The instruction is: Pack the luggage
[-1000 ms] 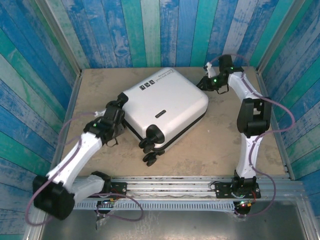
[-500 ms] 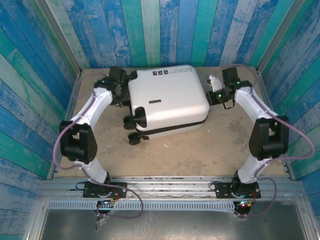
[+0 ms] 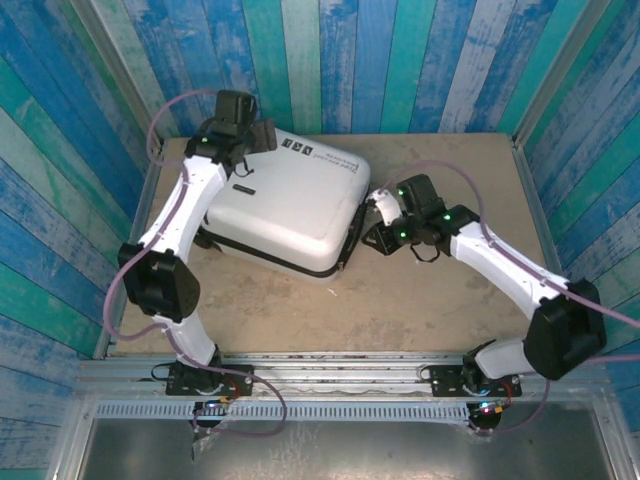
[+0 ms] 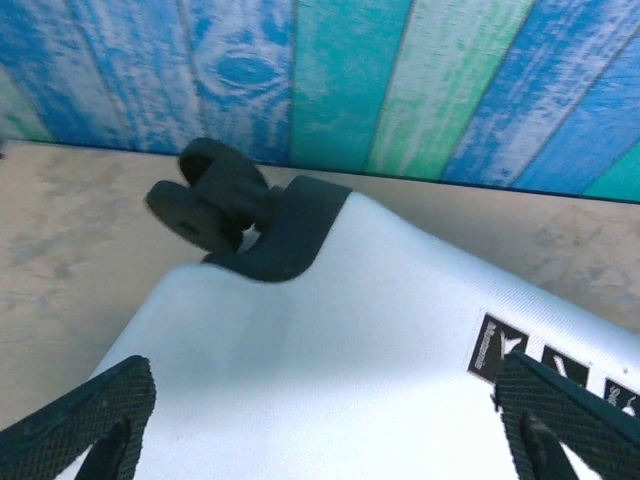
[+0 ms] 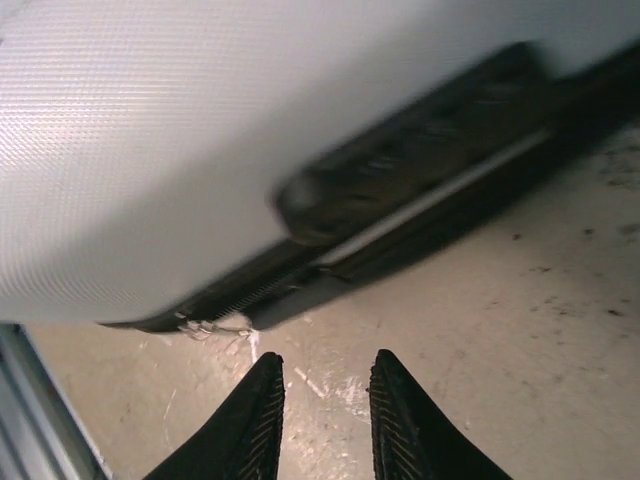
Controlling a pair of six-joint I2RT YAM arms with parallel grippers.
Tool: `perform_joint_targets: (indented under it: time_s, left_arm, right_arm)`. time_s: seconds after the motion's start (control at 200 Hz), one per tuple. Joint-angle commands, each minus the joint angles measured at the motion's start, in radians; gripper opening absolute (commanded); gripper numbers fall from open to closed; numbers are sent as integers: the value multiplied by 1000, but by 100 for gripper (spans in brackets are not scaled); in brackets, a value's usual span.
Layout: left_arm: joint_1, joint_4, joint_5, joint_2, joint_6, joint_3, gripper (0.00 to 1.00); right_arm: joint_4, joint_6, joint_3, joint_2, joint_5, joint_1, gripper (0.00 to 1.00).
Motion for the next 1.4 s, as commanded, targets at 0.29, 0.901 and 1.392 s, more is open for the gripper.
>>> perform_joint_targets:
  time_s: [0.29, 0.901, 1.392]
  left_arm:
    - [9, 154, -14, -757, -181, -563, 96]
    - [9, 87, 43, -993, -256, -838, 95]
    - [10, 89, 63, -982, -264, -855, 94]
  right_arm:
    - [566, 11, -410, -252, 47, 135, 66]
    - [1072, -84, -474, 153, 69, 284, 63]
    - [1157, -95, -490, 232, 114, 284, 4]
